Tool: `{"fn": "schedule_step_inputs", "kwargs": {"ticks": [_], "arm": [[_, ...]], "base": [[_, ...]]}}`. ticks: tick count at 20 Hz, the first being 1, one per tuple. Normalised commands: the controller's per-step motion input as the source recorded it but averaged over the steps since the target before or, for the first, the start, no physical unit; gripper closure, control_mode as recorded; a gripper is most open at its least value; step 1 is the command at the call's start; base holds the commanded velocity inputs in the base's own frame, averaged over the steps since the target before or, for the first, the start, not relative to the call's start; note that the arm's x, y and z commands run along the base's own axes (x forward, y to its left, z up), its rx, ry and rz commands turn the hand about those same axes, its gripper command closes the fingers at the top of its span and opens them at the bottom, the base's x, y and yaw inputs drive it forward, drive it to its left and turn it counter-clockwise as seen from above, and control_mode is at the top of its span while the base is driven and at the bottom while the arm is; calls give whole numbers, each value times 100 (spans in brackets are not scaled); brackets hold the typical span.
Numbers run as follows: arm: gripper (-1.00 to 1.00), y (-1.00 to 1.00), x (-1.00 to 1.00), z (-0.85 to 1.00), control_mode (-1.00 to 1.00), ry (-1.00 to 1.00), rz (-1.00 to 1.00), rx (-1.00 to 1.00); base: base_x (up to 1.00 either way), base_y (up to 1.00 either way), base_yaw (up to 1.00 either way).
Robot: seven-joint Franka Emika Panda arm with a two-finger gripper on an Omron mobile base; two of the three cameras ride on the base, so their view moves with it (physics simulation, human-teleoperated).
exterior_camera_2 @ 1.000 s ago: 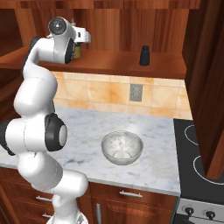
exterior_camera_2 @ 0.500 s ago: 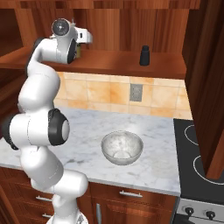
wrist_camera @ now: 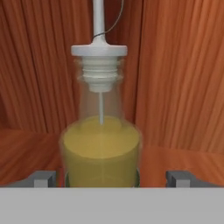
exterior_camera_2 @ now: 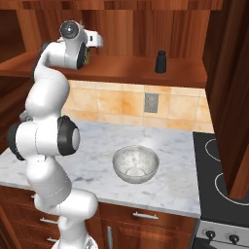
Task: Retrieve the bottle and the shaker from the cabinet and place them next to the mixing bowl on the counter. Then add garlic from the fridge to the mixing bowl.
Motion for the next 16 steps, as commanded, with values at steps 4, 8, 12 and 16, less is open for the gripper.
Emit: {"fn": "schedule_step_inputs", "kwargs": {"ticks": [4, 8, 12, 16], "arm": [[100, 0, 13, 0, -100, 0, 0, 0], [100, 0, 6, 0, -100, 0, 0, 0], [100, -1, -29, -1, -100, -2, -6, 0], [100, -3, -89, 0, -100, 0, -16, -4]], "base": [[0, 0, 0], [0, 0, 0], [0, 0, 0], [0, 0, 0]]}}
